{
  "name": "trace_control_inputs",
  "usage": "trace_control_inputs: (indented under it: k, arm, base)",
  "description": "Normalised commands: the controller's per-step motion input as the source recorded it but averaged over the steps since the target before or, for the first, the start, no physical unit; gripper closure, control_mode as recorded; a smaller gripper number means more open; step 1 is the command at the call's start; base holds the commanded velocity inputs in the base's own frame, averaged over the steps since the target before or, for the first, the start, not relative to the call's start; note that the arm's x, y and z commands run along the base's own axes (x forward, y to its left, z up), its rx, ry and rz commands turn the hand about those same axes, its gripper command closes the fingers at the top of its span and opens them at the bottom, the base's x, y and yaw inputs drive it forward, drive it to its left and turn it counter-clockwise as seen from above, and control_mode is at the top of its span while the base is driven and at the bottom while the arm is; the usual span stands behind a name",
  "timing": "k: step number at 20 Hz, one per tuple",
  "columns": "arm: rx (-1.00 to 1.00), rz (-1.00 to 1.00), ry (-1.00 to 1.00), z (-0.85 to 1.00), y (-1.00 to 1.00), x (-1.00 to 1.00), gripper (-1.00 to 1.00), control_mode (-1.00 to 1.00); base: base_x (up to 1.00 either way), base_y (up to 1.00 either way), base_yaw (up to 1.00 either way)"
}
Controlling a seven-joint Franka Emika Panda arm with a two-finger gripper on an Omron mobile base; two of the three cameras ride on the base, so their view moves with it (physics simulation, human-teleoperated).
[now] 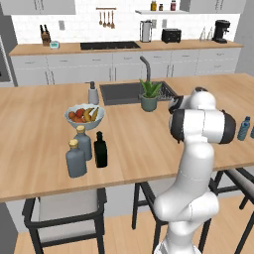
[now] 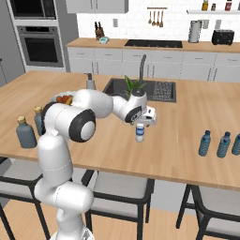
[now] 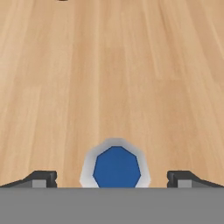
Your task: Move the plastic bottles in the middle to the plastics group, and the glass bottles in the middle to the glass group.
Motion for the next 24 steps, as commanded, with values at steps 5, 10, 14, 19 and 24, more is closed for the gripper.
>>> trace_control_inputs:
  k: [5,10,14,19,24]
  arm:
    - [0.0,0.0,-0.06,-0.09,0.0,0.05,-1.0,-1.0]
    - [0.0,0.0,-0.01,-0.03,0.0,0.0,-1.0,-1.0]
    - [0.0,0.0,0.0,0.0,0.0,0.0,1.0,-1.0]
    - [0.0,0.0,0.0,0.0,0.0,-0.01,1.0,-1.0]
    - [0.0,0.0,0.0,0.09,-0.11,-0.44,1.0,-1.0]
  base:
    - [0.0,0.0,0.0]
    - [0.0,0.0,0.0]
    - [0.0,0.0,0.0]
    - [0.0,0.0,0.0]
    - [0.0,0.0,0.0]
